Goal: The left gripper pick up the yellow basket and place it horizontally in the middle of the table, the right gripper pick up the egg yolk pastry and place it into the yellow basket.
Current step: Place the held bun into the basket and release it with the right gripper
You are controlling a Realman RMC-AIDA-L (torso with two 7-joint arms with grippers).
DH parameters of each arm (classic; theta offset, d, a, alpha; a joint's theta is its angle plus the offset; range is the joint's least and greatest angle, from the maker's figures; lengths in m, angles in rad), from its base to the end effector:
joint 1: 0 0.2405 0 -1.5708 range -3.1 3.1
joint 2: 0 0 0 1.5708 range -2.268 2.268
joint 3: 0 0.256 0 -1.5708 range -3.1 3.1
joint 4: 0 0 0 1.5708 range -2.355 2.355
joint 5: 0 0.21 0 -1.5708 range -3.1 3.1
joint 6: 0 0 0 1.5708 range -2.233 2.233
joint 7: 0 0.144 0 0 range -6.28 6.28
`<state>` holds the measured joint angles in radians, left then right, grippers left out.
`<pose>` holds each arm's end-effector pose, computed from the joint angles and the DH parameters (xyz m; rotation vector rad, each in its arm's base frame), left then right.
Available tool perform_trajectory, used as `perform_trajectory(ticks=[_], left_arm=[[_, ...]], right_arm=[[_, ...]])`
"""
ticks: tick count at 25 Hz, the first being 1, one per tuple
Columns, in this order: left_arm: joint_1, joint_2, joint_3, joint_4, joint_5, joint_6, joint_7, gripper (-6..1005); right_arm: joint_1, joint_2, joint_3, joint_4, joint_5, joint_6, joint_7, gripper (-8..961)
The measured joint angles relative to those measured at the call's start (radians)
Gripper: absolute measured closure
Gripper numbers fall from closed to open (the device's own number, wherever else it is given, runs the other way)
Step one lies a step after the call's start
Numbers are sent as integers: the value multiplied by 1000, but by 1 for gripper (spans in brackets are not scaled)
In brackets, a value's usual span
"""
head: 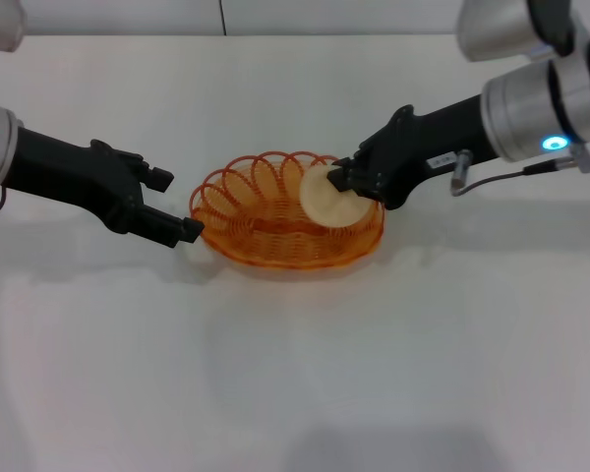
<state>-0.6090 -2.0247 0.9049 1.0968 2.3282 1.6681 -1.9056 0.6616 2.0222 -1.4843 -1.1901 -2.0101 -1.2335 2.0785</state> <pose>-0.2235 0.3584 0.0489 -2.8559 -0.6975 -0.0017 0.1123 0.3759 -0.0297 -2.8947 0.3321 0.1544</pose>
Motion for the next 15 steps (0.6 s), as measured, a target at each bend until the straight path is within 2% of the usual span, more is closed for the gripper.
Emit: perform_trajectory(ticks=[9,15], left_arm=[[0,0,0,0,-12,-2,0,111],[-1,0,0,0,-12,-2,0,111]], right_arm=[[41,2,-35,82,8,65,0,924],[43,1,-48,86,13,74,-5,880]])
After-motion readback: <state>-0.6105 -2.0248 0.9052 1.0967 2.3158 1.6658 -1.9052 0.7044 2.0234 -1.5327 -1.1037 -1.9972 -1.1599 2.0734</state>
